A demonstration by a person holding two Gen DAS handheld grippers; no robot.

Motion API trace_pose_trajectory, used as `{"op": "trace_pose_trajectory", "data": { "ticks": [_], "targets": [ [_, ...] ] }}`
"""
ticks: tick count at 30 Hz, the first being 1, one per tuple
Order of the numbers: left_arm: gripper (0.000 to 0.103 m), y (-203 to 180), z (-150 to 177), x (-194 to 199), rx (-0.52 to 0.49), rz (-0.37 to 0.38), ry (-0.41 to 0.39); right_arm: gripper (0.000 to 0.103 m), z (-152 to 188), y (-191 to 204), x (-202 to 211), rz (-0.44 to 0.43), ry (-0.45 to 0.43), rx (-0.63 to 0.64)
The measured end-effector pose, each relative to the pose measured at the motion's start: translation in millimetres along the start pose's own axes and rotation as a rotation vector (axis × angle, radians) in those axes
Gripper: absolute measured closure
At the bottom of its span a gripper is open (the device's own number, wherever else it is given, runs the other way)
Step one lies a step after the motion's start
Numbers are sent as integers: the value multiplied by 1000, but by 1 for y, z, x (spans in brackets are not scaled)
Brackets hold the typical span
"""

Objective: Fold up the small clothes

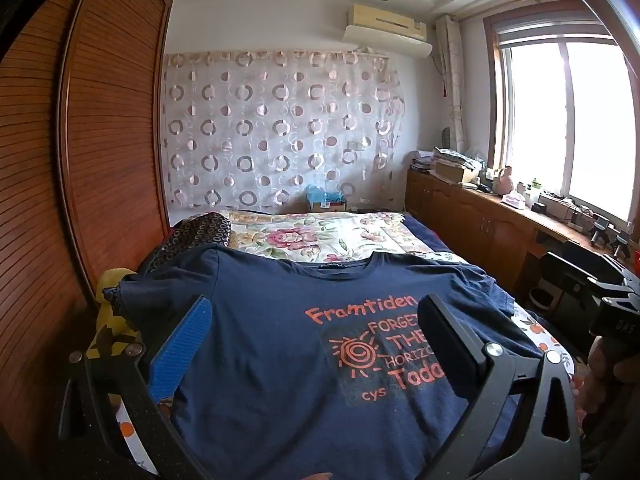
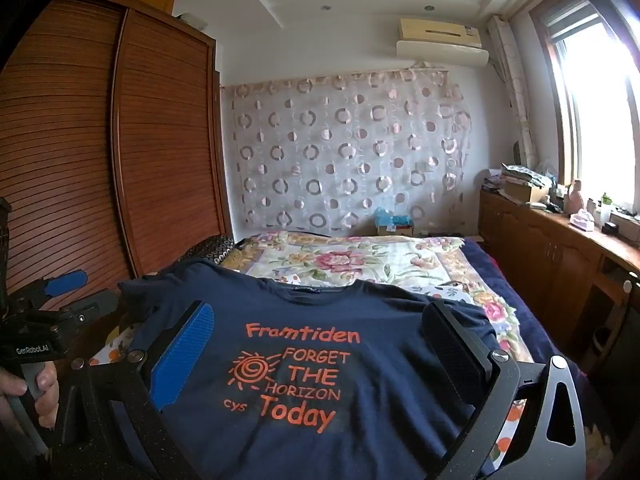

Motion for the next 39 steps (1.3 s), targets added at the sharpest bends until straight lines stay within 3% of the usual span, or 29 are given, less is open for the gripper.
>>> {"op": "trace_pose_trajectory", "data": {
  "ticks": [39],
  "targets": [
    [0,0,-6,9,-3,1,-10,0,0,-1,-1,-4,-2,-6]
  ]
}}
Point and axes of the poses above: each gripper's, at about its wrist camera, not at the fingertips, and x roughly against the way its jaws point, y to its left, z to its underside, the point moved 5 cm from there along -x, roughly the way its jaws point, and after that the axes turned 1 degree about -y, right-handed, at the moved point
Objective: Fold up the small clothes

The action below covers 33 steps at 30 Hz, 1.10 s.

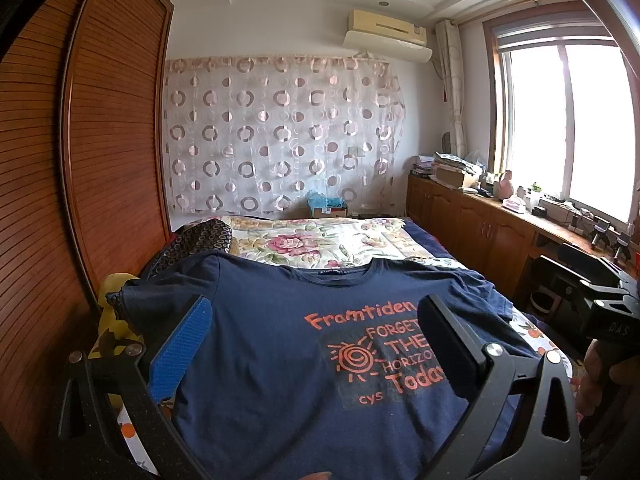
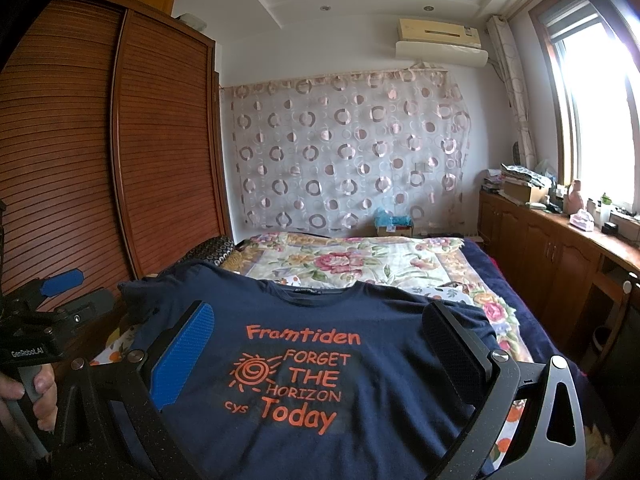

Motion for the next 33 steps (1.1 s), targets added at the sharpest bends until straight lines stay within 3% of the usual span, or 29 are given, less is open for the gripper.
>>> {"op": "trace_pose_trajectory", "data": {
  "ticks": [33],
  "targets": [
    [0,3,0,1,-1,0,-5,0,0,-3,0,-4,-6,-2]
  ]
}}
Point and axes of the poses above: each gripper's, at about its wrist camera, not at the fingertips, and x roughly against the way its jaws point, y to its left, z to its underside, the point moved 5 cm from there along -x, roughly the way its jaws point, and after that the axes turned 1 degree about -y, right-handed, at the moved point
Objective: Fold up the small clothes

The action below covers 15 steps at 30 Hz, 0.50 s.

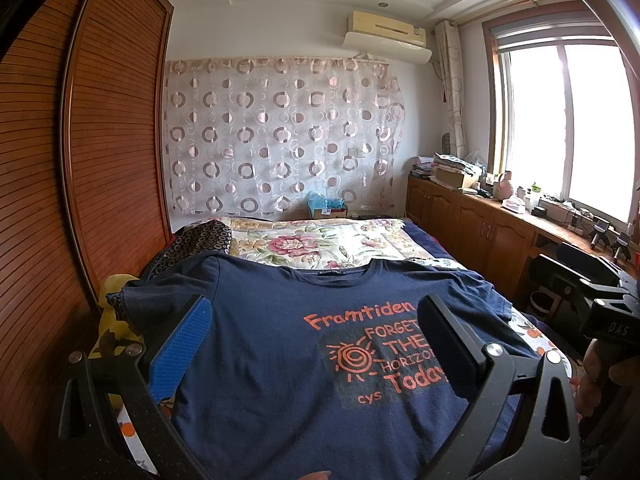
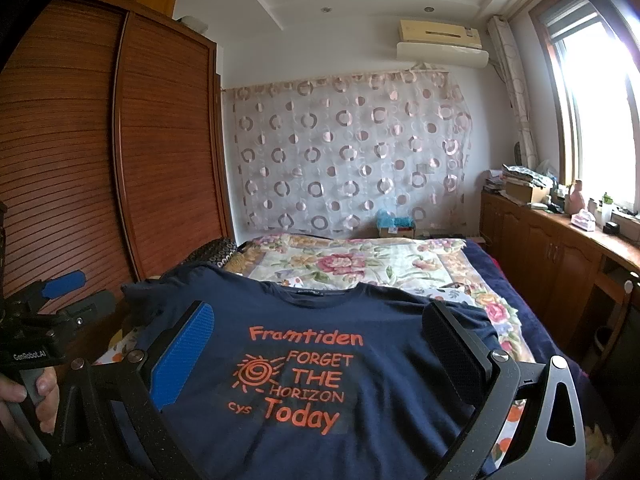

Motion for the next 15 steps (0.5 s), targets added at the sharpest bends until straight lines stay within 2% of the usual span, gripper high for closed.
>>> {"op": "trace_pose_trajectory", "data": {
  "ticks": [15],
  "targets": [
    [0,1,-11,7,2,-1,4,0,0,0,-3,-8,6,1]
  ]
}}
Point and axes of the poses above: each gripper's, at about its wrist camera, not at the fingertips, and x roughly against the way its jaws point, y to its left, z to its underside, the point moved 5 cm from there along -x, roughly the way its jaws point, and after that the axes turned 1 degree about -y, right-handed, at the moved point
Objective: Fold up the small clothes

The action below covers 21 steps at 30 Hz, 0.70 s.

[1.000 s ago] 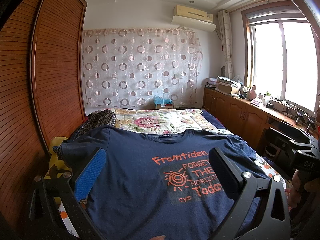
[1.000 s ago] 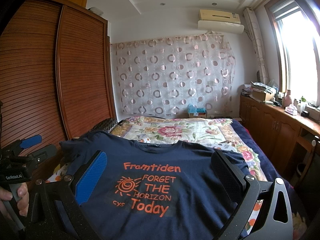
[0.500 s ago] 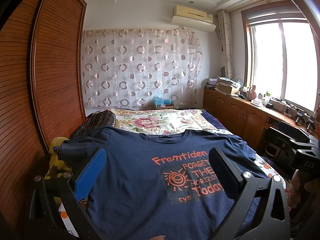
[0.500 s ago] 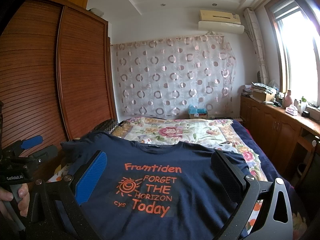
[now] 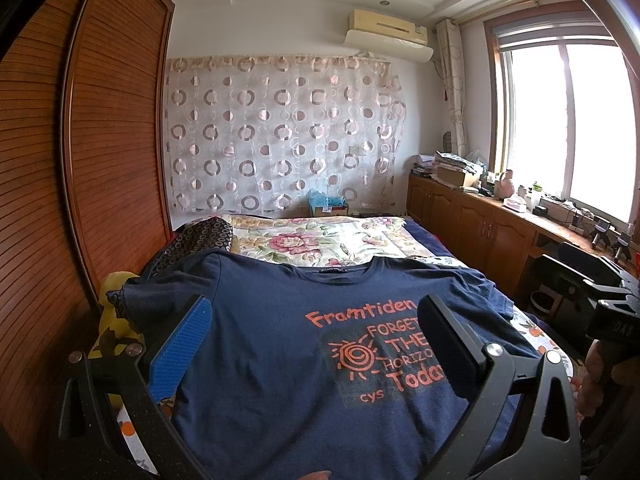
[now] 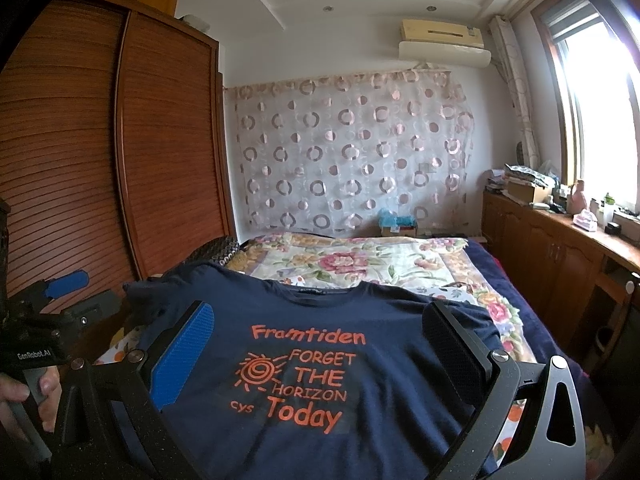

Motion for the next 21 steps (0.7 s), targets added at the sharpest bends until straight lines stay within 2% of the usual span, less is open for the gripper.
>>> {"op": "trace_pose_trajectory", "data": {
  "ticks": [6,21],
  "targets": [
    [0,7,-3,3,-1,-8,17,0,1,0,-4,-11,13,-2],
    [0,60,32,-25,38,-66,101,0,3,4,-23,-73,81,18]
  ]
}}
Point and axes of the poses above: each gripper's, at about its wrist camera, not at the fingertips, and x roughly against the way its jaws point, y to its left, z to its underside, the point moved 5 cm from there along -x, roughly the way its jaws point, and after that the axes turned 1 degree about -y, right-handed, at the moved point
